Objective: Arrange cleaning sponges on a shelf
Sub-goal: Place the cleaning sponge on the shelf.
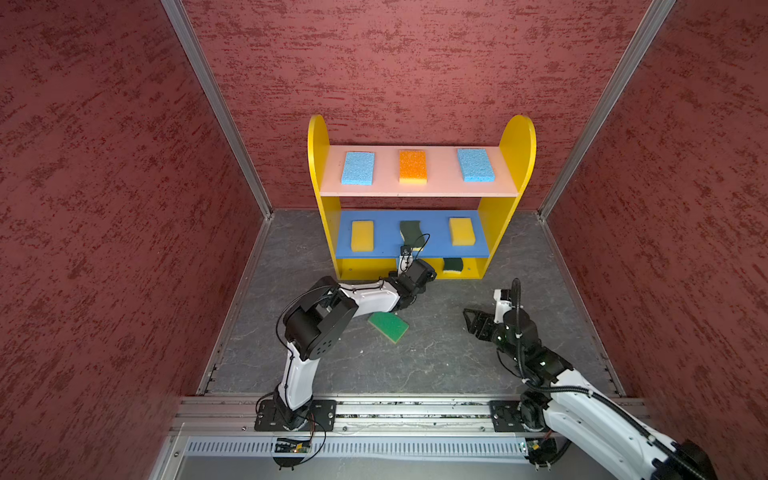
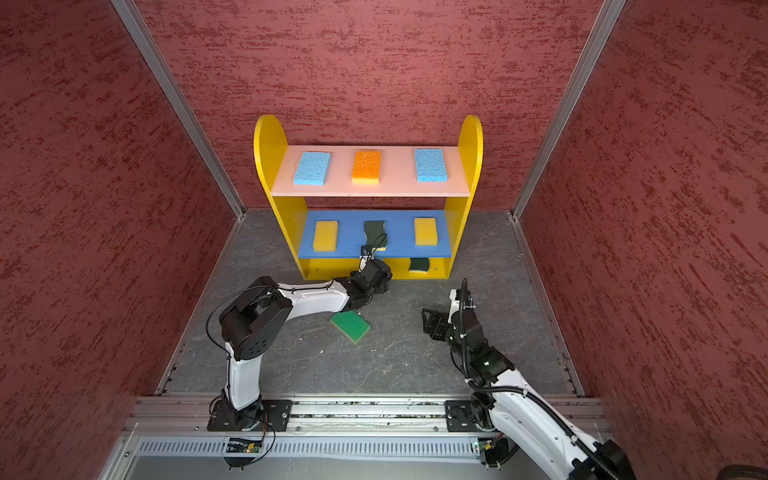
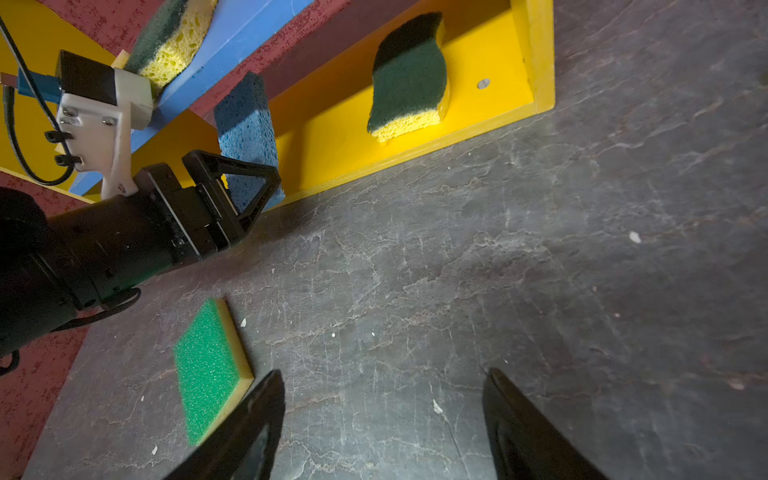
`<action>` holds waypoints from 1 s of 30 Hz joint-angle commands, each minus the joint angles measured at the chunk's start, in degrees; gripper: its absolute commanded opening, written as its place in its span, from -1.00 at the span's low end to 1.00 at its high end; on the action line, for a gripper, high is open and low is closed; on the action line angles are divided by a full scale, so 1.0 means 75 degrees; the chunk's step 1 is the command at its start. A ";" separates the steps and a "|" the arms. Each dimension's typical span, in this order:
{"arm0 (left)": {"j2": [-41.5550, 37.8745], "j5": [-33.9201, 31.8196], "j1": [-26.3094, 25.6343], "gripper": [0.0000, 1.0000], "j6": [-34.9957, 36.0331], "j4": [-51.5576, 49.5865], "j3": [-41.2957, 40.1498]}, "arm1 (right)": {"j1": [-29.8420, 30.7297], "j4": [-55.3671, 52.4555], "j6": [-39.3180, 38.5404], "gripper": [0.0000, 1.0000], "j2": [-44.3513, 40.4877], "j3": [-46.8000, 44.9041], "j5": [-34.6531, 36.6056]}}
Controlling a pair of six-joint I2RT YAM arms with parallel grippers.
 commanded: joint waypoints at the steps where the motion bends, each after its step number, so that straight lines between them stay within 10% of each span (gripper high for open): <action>1: 0.0224 -0.0089 0.0071 0.47 0.0036 -0.0073 0.0168 | -0.0054 0.0273 -0.0047 0.52 -0.0012 -0.0054 -0.0056; 30: 0.0800 -0.0170 0.0100 0.65 -0.0240 -0.1053 0.0803 | -0.0050 -0.0002 0.0033 0.52 -0.0439 -0.0223 -0.0022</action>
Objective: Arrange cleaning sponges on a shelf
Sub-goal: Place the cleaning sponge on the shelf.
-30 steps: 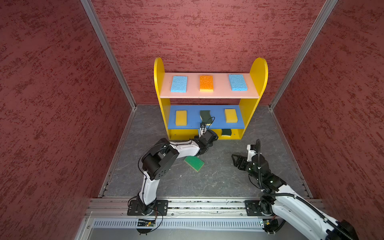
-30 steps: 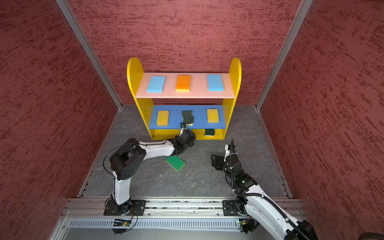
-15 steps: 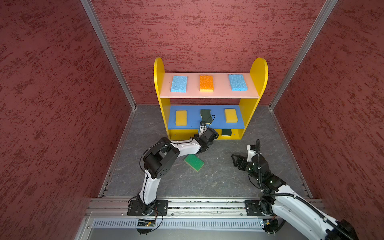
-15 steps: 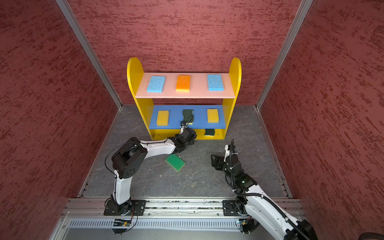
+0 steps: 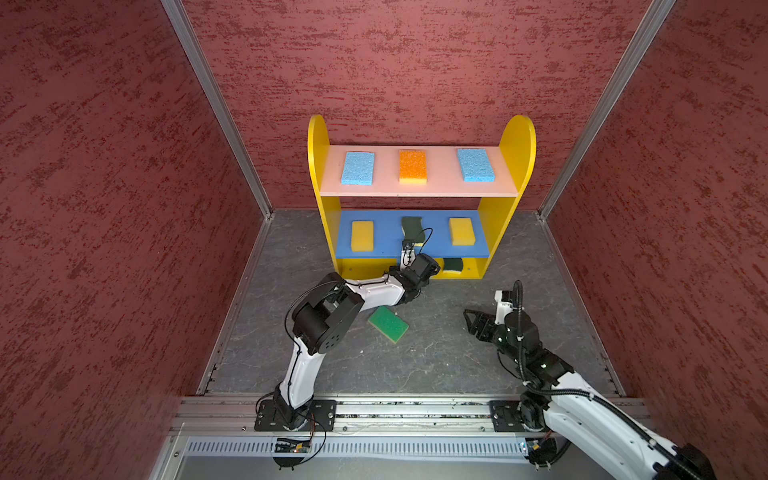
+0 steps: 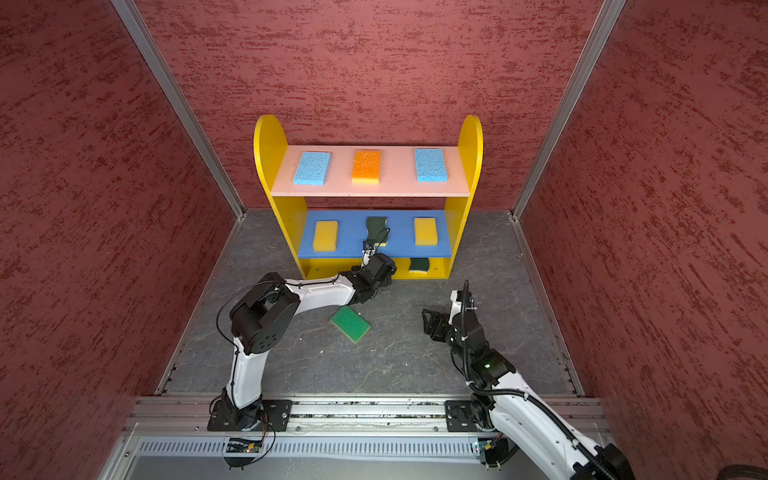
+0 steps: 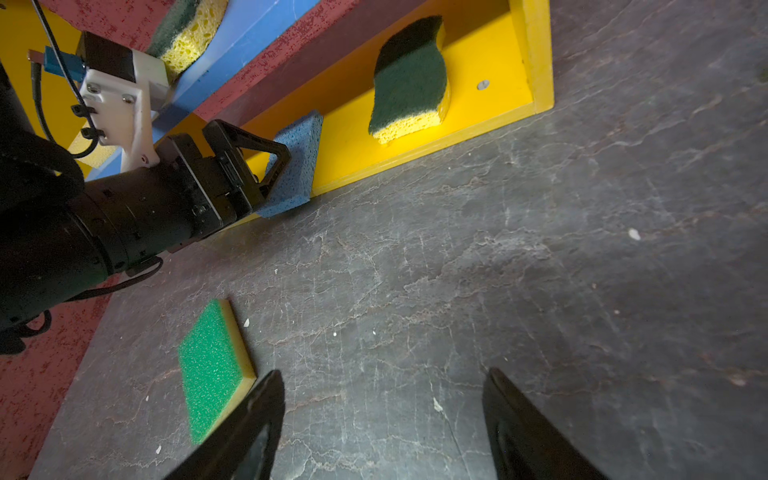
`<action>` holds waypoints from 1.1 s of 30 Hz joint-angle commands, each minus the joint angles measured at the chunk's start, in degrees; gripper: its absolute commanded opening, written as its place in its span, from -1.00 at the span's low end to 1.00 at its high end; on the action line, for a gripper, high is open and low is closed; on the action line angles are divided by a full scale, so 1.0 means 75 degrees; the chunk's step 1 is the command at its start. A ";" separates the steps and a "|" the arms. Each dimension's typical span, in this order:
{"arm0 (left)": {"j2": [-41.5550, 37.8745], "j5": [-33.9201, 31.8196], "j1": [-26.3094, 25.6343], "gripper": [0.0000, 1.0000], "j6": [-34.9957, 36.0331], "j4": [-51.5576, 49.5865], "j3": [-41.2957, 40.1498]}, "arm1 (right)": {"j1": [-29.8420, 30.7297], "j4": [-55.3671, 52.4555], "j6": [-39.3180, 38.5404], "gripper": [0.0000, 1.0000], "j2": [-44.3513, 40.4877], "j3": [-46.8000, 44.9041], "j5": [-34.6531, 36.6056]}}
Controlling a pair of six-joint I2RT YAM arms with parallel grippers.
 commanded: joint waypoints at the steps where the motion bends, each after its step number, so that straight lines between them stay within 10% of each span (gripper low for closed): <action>1: 0.0278 0.0136 -0.0001 0.65 -0.0066 -0.0616 -0.0001 | -0.0050 -0.0030 -0.0017 0.52 -0.0156 -0.0055 0.0002; 33: -0.5428 -0.1148 -0.1005 0.65 -0.0112 -0.2875 -0.2978 | 0.0093 0.1936 0.1563 0.24 0.1126 0.0142 -0.1544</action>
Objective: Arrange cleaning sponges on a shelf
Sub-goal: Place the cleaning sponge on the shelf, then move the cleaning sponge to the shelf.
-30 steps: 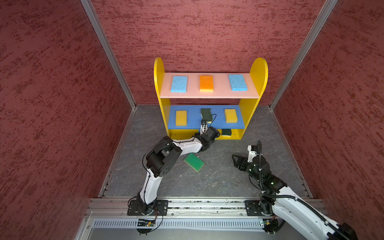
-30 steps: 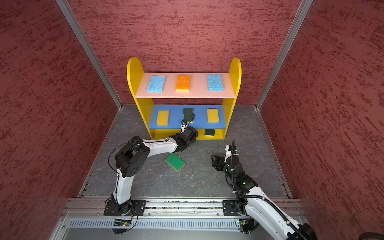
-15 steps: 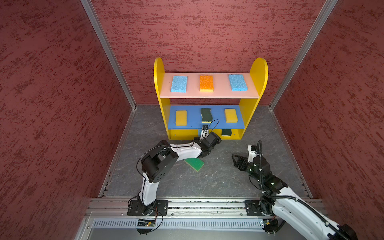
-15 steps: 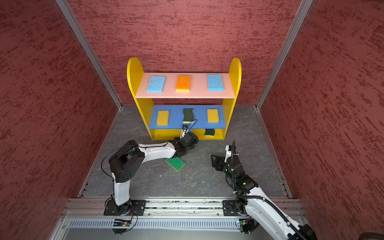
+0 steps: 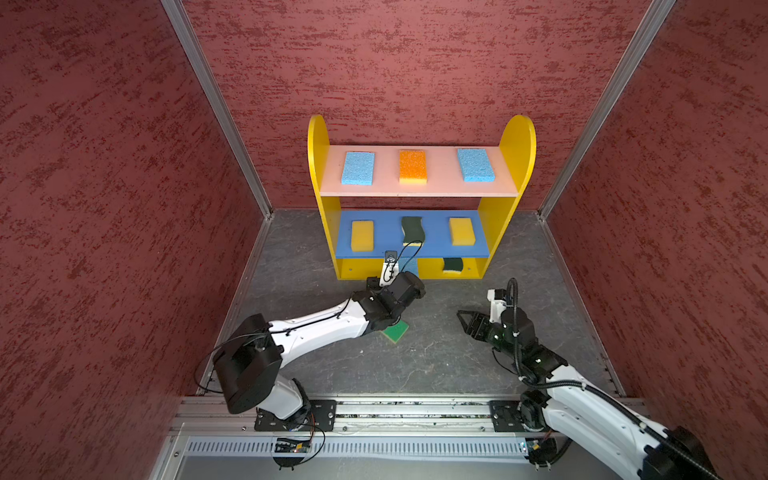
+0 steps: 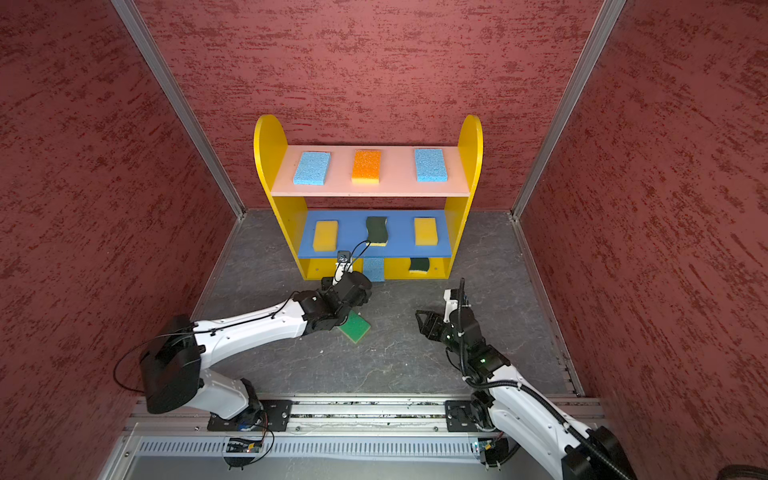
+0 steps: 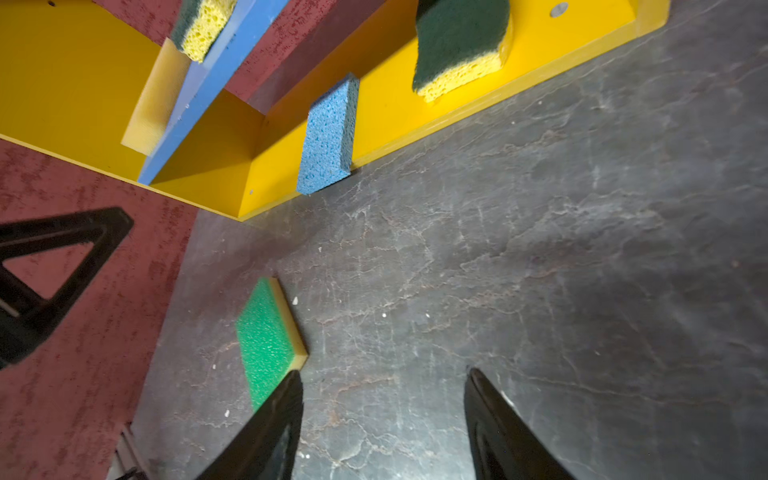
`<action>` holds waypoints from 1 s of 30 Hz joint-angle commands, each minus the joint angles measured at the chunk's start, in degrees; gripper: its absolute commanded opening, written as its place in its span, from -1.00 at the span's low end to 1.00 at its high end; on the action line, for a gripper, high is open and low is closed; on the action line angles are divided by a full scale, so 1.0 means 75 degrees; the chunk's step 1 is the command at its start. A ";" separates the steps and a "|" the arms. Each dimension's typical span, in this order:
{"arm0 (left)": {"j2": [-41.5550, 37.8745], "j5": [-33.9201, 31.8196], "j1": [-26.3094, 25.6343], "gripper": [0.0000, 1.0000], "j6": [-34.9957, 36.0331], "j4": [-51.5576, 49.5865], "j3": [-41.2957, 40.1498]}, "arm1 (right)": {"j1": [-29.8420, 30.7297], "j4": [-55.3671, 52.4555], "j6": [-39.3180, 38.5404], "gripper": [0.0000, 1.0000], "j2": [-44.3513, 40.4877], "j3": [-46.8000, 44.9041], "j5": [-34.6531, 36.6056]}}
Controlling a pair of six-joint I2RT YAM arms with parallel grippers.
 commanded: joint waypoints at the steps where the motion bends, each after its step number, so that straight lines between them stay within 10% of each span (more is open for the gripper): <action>1: -0.0774 0.0023 0.0031 0.65 -0.0301 -0.0792 -0.0334 | 0.0113 0.1087 0.0774 0.24 0.0153 -0.0006 -0.0287; 14: -0.3730 0.1138 0.0855 0.56 -0.0630 -0.1328 -0.1927 | 0.1093 0.4271 0.2315 -0.09 0.2651 0.0060 0.0087; 26: -0.4260 0.1864 0.1600 0.53 -0.0717 -0.1191 -0.2541 | 0.1244 0.8686 0.4088 -1.00 0.6748 0.0711 0.0128; 30: -0.4431 0.2182 0.1855 0.52 -0.0724 -0.0938 -0.2859 | 0.1378 0.9539 0.4575 -1.00 0.7781 0.0977 0.0328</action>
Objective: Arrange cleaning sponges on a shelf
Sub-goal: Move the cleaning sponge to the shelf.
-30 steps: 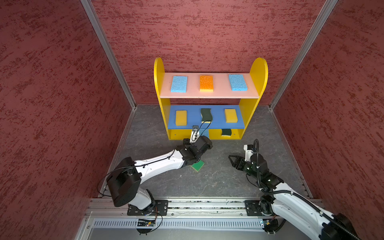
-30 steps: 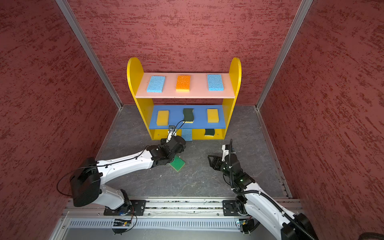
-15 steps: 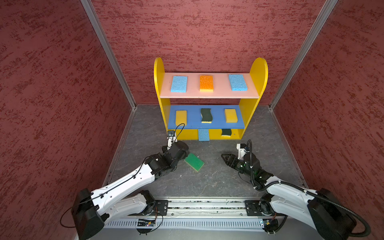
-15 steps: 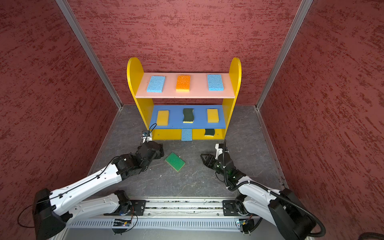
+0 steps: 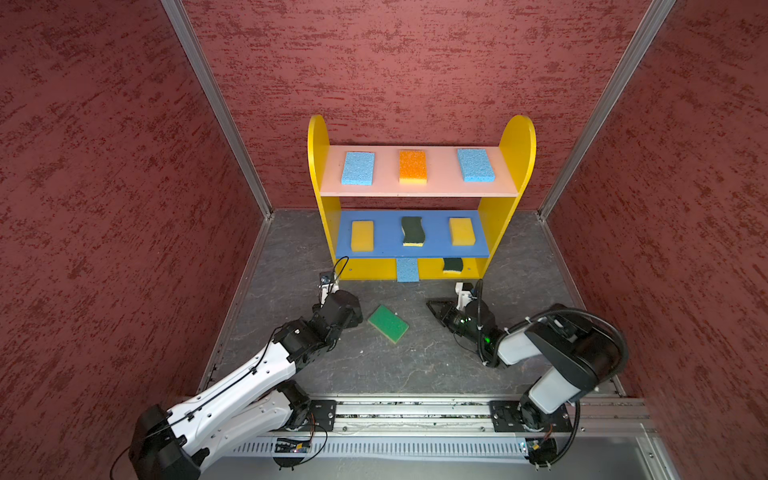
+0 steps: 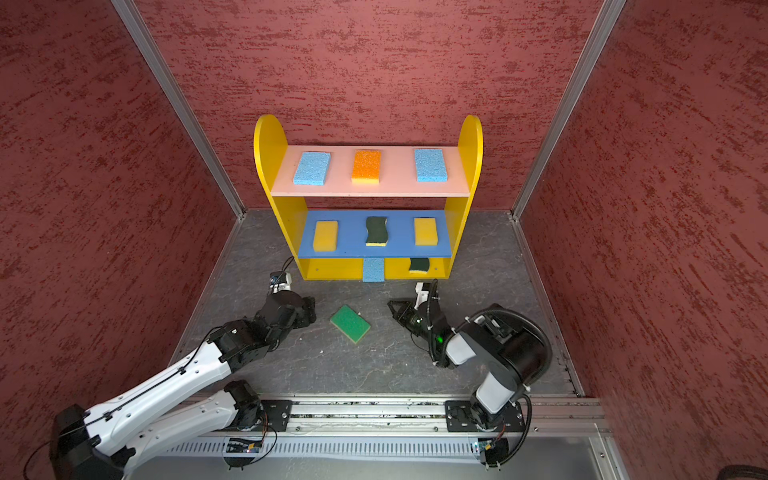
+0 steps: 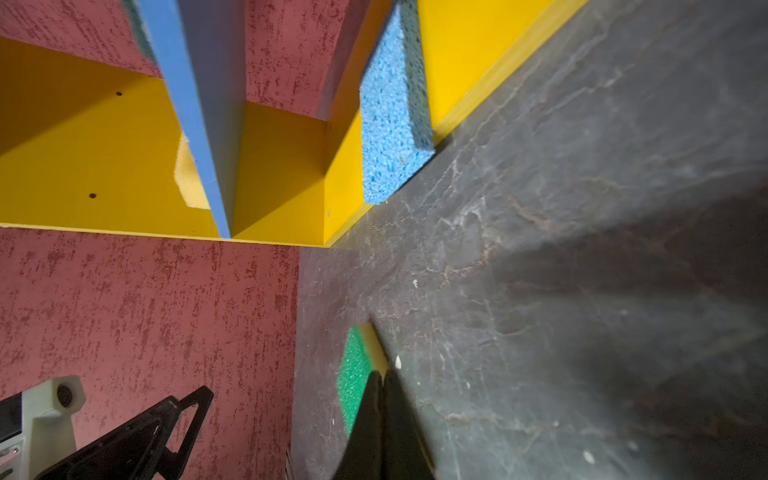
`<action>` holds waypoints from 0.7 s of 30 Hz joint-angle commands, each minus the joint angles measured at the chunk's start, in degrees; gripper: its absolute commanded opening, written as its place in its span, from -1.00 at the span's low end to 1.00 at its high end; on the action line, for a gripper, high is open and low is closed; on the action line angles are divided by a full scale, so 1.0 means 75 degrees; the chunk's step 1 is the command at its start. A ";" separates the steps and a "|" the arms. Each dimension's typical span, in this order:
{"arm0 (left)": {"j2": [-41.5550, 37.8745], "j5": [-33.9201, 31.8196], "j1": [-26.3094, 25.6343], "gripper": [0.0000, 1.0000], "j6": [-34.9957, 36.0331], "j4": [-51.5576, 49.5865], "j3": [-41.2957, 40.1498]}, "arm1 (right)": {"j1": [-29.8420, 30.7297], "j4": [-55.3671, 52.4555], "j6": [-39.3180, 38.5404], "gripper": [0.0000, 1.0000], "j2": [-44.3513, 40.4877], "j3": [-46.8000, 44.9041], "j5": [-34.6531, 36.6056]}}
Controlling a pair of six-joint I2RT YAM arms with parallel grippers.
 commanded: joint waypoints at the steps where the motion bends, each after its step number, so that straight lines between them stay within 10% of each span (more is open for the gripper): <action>1: -0.0131 0.0331 0.0182 0.52 -0.0046 0.0269 -0.0183 | 0.0130 0.1741 0.0768 -1.00 0.0559 0.0231 0.0328; 21: 0.0215 0.1179 0.1236 0.53 0.0148 0.1115 -0.0551 | 0.0244 0.0747 0.0547 -1.00 0.1931 0.1903 0.0589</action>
